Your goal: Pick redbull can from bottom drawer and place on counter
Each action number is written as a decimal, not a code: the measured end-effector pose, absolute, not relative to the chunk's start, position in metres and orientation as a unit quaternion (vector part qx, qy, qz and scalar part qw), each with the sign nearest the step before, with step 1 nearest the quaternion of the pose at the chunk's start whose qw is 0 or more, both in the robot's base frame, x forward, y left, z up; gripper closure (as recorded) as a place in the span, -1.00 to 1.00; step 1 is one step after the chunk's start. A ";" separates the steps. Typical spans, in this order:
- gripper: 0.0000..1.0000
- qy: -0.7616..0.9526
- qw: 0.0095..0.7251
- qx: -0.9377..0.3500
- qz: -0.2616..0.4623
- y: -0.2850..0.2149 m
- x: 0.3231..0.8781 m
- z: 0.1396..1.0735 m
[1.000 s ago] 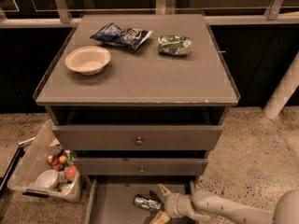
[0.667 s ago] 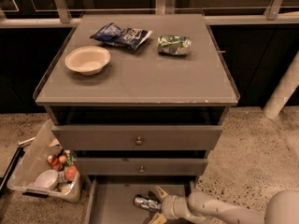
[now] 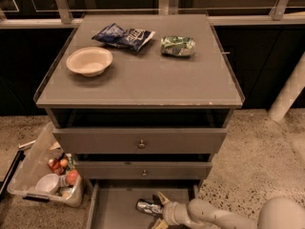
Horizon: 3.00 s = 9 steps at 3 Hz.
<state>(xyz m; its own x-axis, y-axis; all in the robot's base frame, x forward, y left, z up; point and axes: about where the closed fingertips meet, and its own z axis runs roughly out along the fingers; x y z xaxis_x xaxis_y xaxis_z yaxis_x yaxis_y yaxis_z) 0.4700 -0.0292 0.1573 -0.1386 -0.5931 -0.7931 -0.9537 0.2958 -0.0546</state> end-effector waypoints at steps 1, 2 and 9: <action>-1.00 0.716 0.372 -0.541 0.237 -0.034 0.477 0.142; -1.00 0.724 0.367 -0.532 0.242 -0.038 0.483 0.128; 1.00 0.705 0.367 -0.532 0.291 -0.041 0.477 0.171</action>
Offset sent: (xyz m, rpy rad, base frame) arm 0.0213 -0.0176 -0.0438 -0.0010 0.0413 -0.0492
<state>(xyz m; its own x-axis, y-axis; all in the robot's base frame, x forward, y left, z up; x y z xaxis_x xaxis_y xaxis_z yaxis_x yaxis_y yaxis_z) 0.4773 -0.0410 0.1706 -0.1643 -0.5383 -0.8266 -0.9643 0.2640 0.0197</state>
